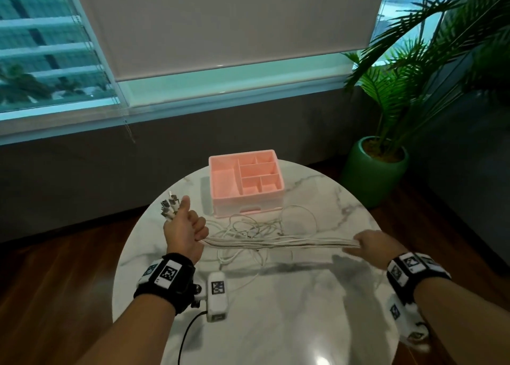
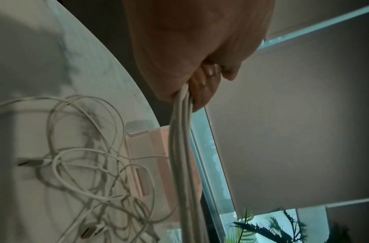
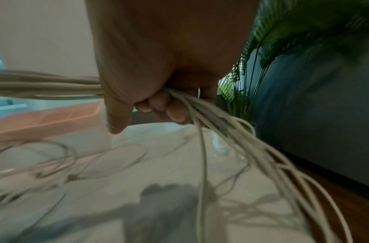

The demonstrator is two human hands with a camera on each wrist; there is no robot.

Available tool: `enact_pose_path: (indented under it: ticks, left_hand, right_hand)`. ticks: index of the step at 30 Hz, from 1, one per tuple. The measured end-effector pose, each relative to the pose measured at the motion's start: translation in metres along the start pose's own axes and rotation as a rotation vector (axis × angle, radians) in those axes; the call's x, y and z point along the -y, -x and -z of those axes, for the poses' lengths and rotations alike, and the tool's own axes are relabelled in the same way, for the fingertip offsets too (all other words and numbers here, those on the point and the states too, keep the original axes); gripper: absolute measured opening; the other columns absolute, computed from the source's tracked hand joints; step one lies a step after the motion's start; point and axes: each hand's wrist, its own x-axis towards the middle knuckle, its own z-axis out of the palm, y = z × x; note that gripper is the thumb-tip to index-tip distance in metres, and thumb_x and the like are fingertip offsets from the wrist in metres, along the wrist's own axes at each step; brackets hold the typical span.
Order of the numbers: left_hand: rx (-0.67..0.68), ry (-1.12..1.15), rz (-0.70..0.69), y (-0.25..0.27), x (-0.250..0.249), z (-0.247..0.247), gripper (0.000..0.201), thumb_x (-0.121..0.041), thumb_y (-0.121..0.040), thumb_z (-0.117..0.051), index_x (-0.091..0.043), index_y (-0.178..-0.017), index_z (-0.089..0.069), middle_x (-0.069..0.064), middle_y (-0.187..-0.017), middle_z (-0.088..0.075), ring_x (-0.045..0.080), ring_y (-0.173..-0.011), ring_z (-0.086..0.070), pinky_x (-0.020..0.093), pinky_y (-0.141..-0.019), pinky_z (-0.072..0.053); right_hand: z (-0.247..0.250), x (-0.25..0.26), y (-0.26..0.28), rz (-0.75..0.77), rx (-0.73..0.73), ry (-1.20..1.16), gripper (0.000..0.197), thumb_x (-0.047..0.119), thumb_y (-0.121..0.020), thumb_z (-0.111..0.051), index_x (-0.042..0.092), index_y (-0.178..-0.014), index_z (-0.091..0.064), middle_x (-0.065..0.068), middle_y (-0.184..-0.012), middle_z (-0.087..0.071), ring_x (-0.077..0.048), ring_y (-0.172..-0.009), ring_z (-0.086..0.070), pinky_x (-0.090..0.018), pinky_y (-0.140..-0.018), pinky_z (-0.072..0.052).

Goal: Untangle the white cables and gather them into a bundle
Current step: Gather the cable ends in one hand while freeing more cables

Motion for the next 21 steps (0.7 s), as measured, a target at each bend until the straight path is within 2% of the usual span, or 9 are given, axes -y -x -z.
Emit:
enact_pose_path:
  ticks: [1,3,6,8,10,12,14,18,21]
  left_hand:
    - [0.009,-0.032,0.005,0.001,0.005,0.000,0.033,-0.026,-0.103,-0.059,-0.024,-0.072,-0.045,-0.007,-0.054,-0.022,0.007,-0.039,-0.018,0.018,-0.035,-0.016]
    - [0.034,-0.101,0.020,0.004,0.017,0.000,0.040,-0.027,-0.102,-0.061,-0.024,-0.069,-0.038,-0.007,-0.052,-0.024,0.007,-0.039,-0.019,0.017,-0.036,-0.016]
    - [0.080,-0.151,0.085,0.008,0.034,0.005,0.041,-0.029,-0.101,-0.062,-0.023,-0.069,-0.037,-0.006,-0.052,-0.025,0.007,-0.039,-0.020,0.017,-0.036,-0.017]
    - [0.092,-0.161,0.132,0.010,0.042,0.011,0.041,-0.031,-0.100,-0.062,-0.023,-0.069,-0.037,-0.004,-0.054,-0.025,0.008,-0.039,-0.022,0.018,-0.035,-0.019]
    - [0.093,-0.187,0.144,0.011,0.044,0.017,0.044,-0.033,-0.100,-0.063,-0.022,-0.067,-0.036,-0.002,-0.055,-0.026,0.009,-0.040,-0.025,0.019,-0.036,-0.023]
    - [0.095,-0.238,0.118,0.012,0.044,0.023,0.045,-0.035,-0.099,-0.063,-0.020,-0.067,-0.037,0.000,-0.055,-0.028,0.010,-0.041,-0.027,0.020,-0.038,-0.025]
    - [0.082,-0.298,0.084,0.010,0.040,0.028,0.044,-0.036,-0.099,-0.064,-0.019,-0.067,-0.039,0.000,-0.056,-0.029,0.011,-0.042,-0.026,0.020,-0.039,-0.024]
    - [0.040,-0.367,0.047,0.008,0.030,0.038,0.043,-0.039,-0.098,-0.064,-0.021,-0.068,-0.039,-0.003,-0.055,-0.027,0.010,-0.043,-0.022,0.020,-0.040,-0.018]
    - [0.030,-0.402,0.031,0.009,0.027,0.039,0.046,-0.037,-0.099,-0.064,-0.022,-0.066,-0.035,-0.005,-0.054,-0.027,0.011,-0.043,-0.020,0.019,-0.041,-0.017]
  right_hand:
    - [0.013,-0.006,-0.001,-0.018,-0.018,0.013,0.037,0.058,-0.090,-0.061,0.023,-0.076,-0.061,0.002,-0.074,-0.061,-0.016,-0.072,-0.060,-0.033,-0.064,-0.048]
    - [0.038,-0.016,-0.002,-0.080,-0.074,0.035,0.027,0.049,-0.092,-0.060,0.024,-0.083,-0.063,0.000,-0.083,-0.064,-0.021,-0.081,-0.062,-0.035,-0.073,-0.051]
    - [0.071,-0.031,-0.006,-0.194,-0.239,0.109,0.018,0.034,-0.092,-0.055,0.024,-0.078,-0.058,0.002,-0.080,-0.060,-0.025,-0.089,-0.059,-0.038,-0.084,-0.041]
    - [0.077,-0.042,-0.009,-0.232,-0.326,0.125,0.027,0.040,-0.096,-0.048,0.023,-0.076,-0.056,0.000,-0.083,-0.059,-0.027,-0.094,-0.055,-0.040,-0.083,-0.038]
    - [0.070,-0.043,-0.012,-0.228,-0.325,0.121,0.031,0.046,-0.098,-0.043,0.024,-0.083,-0.059,-0.004,-0.098,-0.060,-0.029,-0.100,-0.051,-0.042,-0.086,-0.041]
    - [0.046,-0.036,-0.013,-0.229,-0.249,0.121,0.021,0.037,-0.100,-0.044,0.028,-0.099,-0.062,-0.006,-0.115,-0.058,-0.031,-0.110,-0.049,-0.043,-0.091,-0.043]
    - [0.013,-0.025,-0.013,-0.227,-0.127,0.145,0.021,0.031,-0.099,-0.045,0.031,-0.113,-0.062,-0.005,-0.126,-0.056,-0.030,-0.118,-0.047,-0.041,-0.096,-0.043]
    - [-0.033,0.013,-0.013,-0.115,0.169,0.276,0.035,0.051,-0.088,-0.055,0.032,-0.117,-0.064,-0.002,-0.128,-0.052,-0.028,-0.120,-0.048,-0.042,-0.102,-0.045]
    - [-0.030,0.057,-0.019,0.003,0.306,0.228,0.062,0.065,-0.078,-0.063,0.031,-0.129,-0.053,-0.002,-0.134,-0.047,-0.029,-0.126,-0.045,-0.045,-0.104,-0.042]
